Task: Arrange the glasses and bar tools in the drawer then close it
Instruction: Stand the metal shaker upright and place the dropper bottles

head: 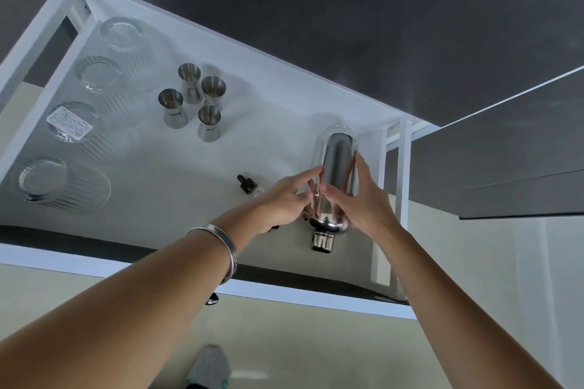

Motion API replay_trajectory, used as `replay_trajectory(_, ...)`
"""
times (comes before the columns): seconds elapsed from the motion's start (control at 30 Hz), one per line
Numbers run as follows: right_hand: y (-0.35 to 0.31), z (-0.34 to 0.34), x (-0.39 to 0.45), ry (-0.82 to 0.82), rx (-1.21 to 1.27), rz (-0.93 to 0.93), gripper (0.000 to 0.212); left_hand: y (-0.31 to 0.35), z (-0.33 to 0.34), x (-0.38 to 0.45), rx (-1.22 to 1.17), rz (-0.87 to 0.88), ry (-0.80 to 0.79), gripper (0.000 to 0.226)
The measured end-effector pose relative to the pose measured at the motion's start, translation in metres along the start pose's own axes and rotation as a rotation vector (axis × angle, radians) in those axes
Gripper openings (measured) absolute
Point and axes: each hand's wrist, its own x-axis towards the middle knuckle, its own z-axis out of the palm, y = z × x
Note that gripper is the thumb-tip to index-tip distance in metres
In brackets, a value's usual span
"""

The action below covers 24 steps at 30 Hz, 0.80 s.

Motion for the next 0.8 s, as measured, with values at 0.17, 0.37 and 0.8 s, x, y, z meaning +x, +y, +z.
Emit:
replay_trajectory(0.17, 0.009, -0.014, -0.016, -0.015, -0.033, 0.058, 0.073, -0.008, 0.013, 0.003, -0.043, -0.004, -0.1, 0.057)
replay_trajectory(0.37, 0.015, -0.017, -0.022, 0.002, -0.201, 0.113, 0.059, -0.013, 0.023, 0.0, -0.004, -0.029, -0.191, 0.06)
replay_trajectory(0.8, -0.007, -0.004, -0.049, 0.154, -0.486, 0.002, 0.051, 0.006, 0.001, -0.028, 0.368, 0.172, -0.009, 0.05)
